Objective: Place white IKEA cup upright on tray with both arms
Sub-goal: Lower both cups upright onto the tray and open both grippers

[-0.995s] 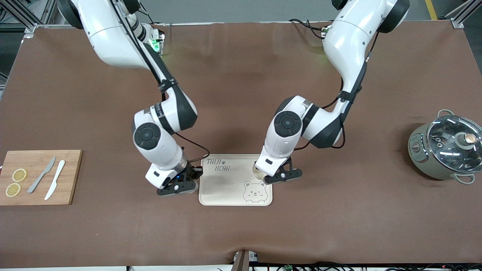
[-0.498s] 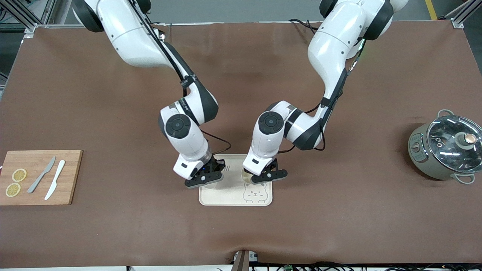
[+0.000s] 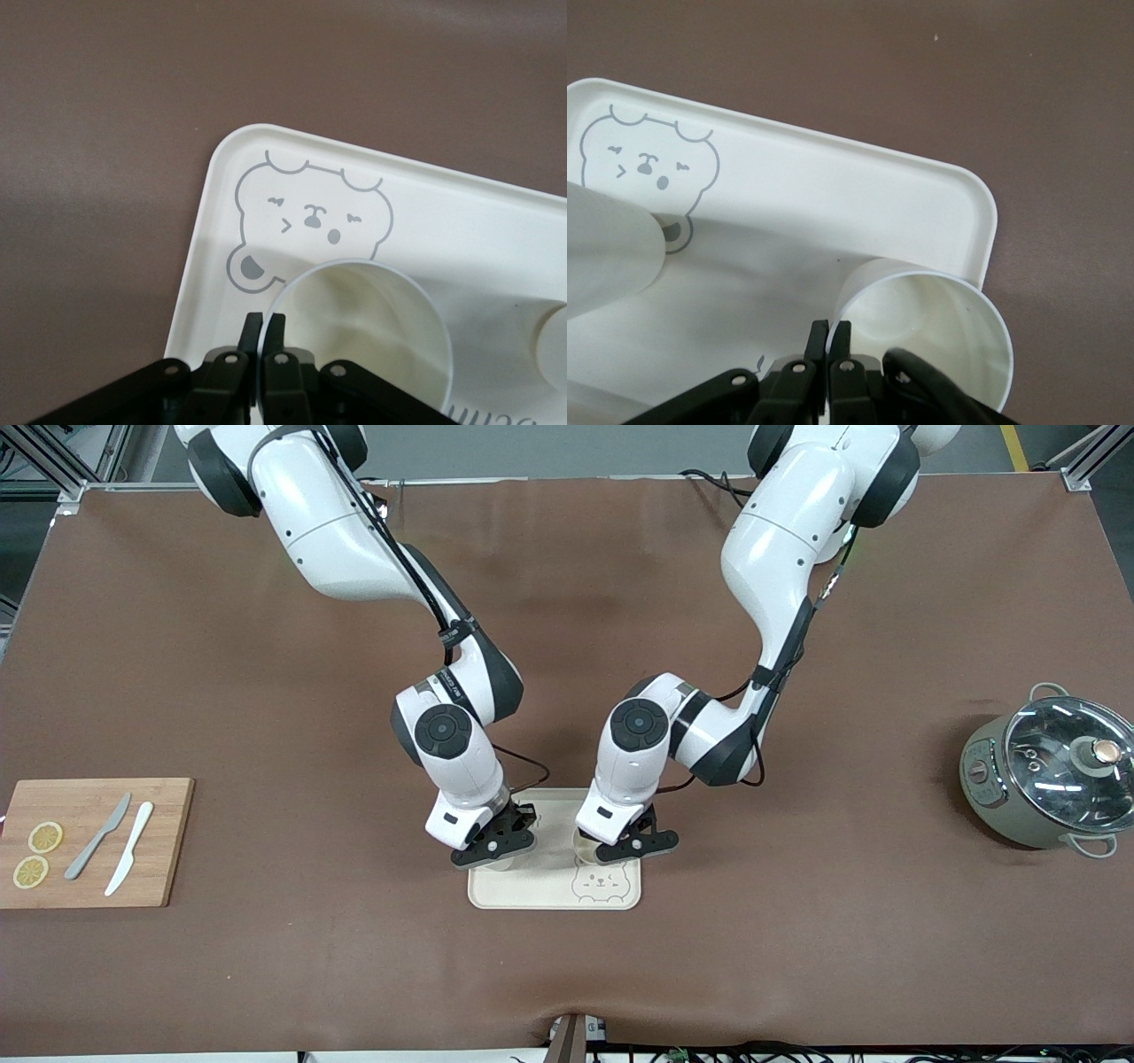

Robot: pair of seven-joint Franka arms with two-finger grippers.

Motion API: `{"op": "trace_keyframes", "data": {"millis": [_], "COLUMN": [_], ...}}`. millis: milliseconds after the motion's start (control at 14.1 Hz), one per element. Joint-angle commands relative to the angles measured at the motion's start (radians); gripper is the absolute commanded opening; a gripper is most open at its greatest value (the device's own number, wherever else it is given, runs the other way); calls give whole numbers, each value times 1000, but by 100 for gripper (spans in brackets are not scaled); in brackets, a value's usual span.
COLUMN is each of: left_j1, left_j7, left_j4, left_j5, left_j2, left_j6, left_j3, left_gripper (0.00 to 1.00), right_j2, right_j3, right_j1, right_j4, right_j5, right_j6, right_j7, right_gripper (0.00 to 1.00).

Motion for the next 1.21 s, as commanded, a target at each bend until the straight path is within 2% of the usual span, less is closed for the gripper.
{"op": "trace_keyframes", "data": {"millis": [0, 71, 142, 213, 355, 569, 640, 711, 924, 1137], "left_j1": [-9, -9, -9, -9, -10, -10, -10, -10, -16, -3], "left_j7": [-19, -19, -19, -19, -19, -19, -18, -12, -48, -56], "left_j4": [26, 24, 24, 23, 21, 20, 20, 17, 18, 24], "left_j5": [17, 17, 18, 20, 20, 20, 20, 26, 31, 21], "left_j2": [15, 15, 15, 17, 18, 18, 20, 20, -5, -66], "left_j6": [8, 8, 7, 8, 8, 8, 8, 8, -9, -174], "left_j3": [13, 13, 11, 13, 16, 18, 18, 19, 19, 8], "left_gripper": [0, 0, 0, 0, 0, 0, 43, 99, 100, 100], "right_j2": [26, 26, 26, 26, 23, 16, 15, 10, -3, -28], "right_j3": [-8, -8, -8, -8, -8, -5, -5, -5, -5, 1], "right_j1": [6, 6, 6, 6, 6, -4, -7, -9, -23, -75], "right_j4": [37, 37, 37, 37, 41, 61, 61, 63, 73, 75], "right_j5": [-19, -19, -19, -19, -18, -9, -9, -7, -3, 0], "right_j6": [1, 1, 3, 6, 9, 1, 1, 1, -12, -96], "right_j7": [22, 22, 25, 31, 31, 32, 32, 32, 31, 29], "right_gripper": [19, 26, 42, 66, 100, 100, 100, 100, 100, 100]}}
